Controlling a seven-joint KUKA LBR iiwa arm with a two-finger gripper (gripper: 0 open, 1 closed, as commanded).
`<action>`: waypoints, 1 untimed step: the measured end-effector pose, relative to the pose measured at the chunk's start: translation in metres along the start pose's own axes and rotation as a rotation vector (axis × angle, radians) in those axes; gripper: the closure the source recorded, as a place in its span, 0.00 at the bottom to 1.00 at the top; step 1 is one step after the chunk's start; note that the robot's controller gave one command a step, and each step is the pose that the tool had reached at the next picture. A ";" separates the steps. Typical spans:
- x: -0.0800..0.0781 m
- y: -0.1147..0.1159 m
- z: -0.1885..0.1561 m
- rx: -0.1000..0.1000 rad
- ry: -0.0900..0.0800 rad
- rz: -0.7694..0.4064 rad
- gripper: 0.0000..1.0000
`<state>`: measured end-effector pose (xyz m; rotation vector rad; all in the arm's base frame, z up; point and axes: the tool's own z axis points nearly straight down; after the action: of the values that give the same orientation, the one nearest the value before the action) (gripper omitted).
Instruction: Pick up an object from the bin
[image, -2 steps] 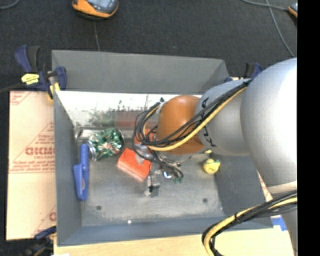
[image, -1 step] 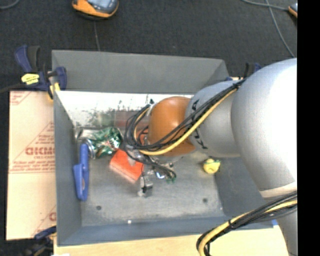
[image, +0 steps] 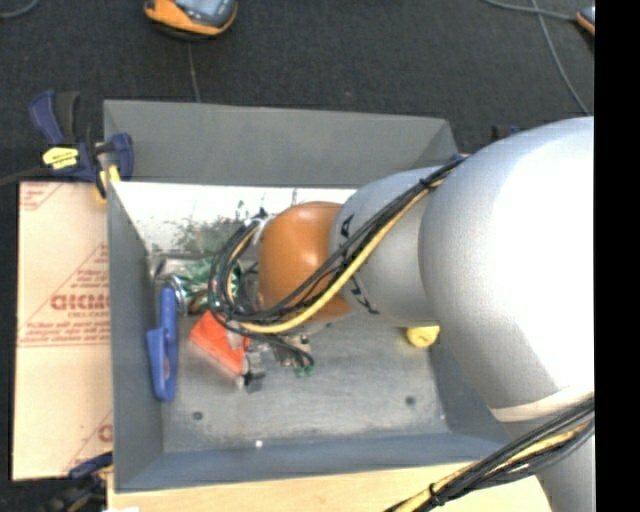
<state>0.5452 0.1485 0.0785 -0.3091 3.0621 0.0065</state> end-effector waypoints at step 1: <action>0.000 0.000 0.000 0.000 0.000 -0.002 1.00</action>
Offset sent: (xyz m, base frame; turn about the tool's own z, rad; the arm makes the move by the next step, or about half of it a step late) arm 0.0000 0.0000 0.0000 0.0000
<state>0.5452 0.1485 0.0785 -0.3124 3.0616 0.0062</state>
